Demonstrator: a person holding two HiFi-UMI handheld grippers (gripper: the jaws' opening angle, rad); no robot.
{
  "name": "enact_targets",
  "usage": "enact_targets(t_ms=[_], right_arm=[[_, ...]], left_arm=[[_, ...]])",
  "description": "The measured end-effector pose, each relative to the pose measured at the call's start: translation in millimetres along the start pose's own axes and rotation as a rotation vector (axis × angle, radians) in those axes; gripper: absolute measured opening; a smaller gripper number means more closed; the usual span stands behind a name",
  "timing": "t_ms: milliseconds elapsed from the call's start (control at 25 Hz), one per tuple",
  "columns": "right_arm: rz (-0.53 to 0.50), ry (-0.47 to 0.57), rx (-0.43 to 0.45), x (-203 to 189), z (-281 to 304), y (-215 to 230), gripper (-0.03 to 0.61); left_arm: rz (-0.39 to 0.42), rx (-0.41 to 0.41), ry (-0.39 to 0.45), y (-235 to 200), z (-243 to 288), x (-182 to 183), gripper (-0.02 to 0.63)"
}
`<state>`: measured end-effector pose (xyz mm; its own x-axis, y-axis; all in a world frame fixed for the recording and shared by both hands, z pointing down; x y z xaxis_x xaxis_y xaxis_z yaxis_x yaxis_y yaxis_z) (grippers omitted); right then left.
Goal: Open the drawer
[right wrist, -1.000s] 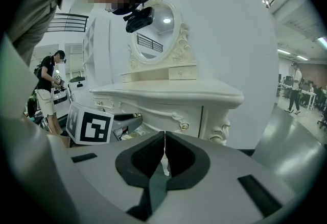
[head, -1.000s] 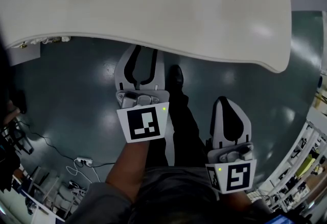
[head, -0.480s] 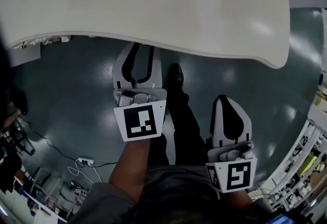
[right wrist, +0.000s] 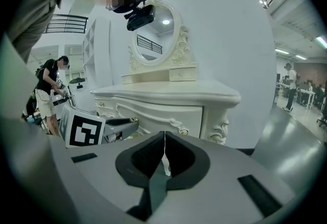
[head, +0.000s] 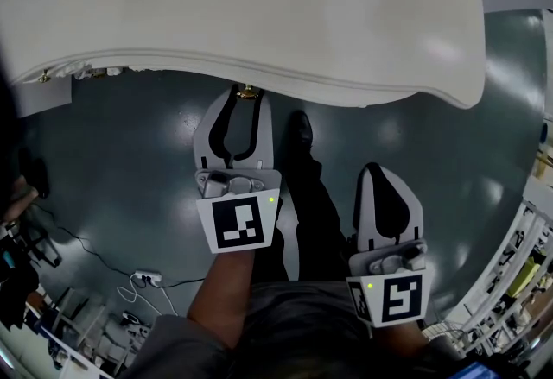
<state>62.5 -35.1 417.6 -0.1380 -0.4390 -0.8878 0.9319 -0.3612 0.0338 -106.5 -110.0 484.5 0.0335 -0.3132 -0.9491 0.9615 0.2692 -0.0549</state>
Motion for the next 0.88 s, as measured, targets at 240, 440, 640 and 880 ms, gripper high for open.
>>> enact_targets(t_ms=[240,440,640,880], right_arm=[[-0.005,0.012,0.005,-15.0,-6.8,-27.0,0.014],[-0.015,0.033,0.009,-9.7,-11.6,-40.0,0.014],[-0.024,0.047,0.004,-0.4,-8.4,-50.5,0.014],[-0.022,0.072,-0.014,6.9,-19.6,-68.4,0.014]], left_arm=[[0.01,-0.013,-0.013,-4.8,-26.1,-21.9,0.13],[0.039,-0.035,-0.038,-1.5,-39.8,-25.4,0.13],[0.046,-0.069,-0.05,-2.2,-42.2,-26.2,0.13],[0.046,-0.09,-0.059,-1.2,-53.5,-31.1,0.13]])
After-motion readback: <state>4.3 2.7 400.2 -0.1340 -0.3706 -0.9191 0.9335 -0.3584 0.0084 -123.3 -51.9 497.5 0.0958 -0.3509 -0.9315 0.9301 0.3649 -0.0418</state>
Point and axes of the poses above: the fingertips, and each gripper's own axes: z forward along the fingers, y to its right, x out of its top, the point moved 4 cm from there along -z, backward along the fingers, and after that the axes turned 2 degrees about -z, right-handed, at the moved point
